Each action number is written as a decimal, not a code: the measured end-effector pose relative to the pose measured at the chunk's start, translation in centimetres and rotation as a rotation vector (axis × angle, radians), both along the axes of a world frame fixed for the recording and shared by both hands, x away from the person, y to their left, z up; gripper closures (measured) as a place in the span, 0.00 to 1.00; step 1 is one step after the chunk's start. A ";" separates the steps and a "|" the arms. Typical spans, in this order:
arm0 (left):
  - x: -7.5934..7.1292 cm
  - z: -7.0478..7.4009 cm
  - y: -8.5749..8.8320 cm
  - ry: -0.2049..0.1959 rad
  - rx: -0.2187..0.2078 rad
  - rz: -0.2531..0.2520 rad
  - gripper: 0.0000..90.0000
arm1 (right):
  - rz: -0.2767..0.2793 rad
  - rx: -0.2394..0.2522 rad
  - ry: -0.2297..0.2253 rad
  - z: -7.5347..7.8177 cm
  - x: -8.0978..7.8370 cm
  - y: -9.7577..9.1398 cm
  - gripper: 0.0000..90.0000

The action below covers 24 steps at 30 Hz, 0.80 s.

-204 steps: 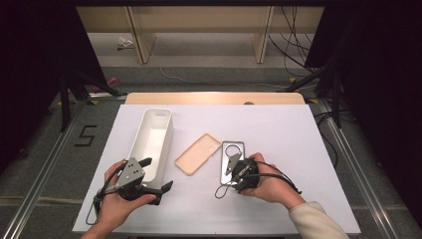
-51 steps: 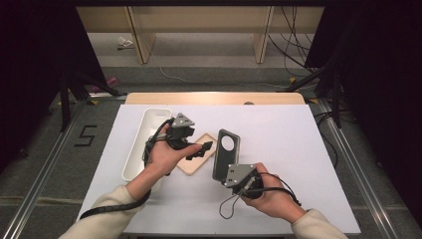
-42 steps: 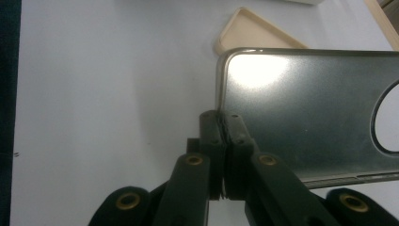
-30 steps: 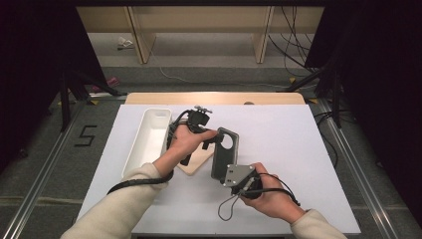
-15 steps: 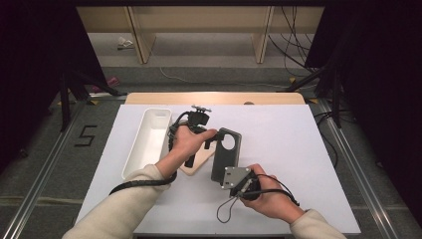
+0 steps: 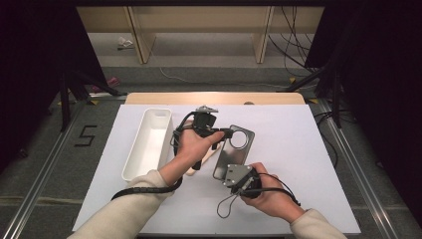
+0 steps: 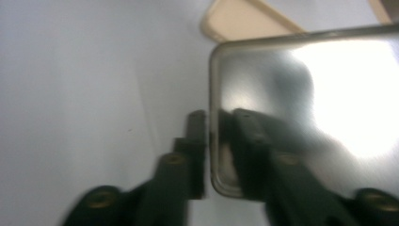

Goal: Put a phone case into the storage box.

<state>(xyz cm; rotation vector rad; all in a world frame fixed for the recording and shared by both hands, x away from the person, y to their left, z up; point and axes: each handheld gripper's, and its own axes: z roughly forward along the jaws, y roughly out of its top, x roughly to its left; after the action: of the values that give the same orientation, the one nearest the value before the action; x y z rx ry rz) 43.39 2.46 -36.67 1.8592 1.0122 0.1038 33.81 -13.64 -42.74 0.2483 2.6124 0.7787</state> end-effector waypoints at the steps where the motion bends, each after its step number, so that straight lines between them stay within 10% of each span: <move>1: 0.0 0.0 0.2 -0.013 -0.001 0.004 0.91 | -0.019 0.013 -0.001 0.0 0.1 -0.1 0.68; 11: -0.7 -0.2 2.4 -0.138 0.000 0.050 0.91 | -0.153 0.219 0.016 0.8 1.0 -1.3 0.27; 24: -2.3 0.0 6.1 -0.199 -0.068 0.091 0.91 | -0.237 0.370 0.040 1.3 1.7 -3.3 0.18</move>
<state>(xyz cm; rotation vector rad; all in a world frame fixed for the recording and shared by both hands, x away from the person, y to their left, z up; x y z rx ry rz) 41.13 8.56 -36.66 1.7043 0.9494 0.2990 35.47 -16.91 -41.47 0.6699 2.3971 1.1734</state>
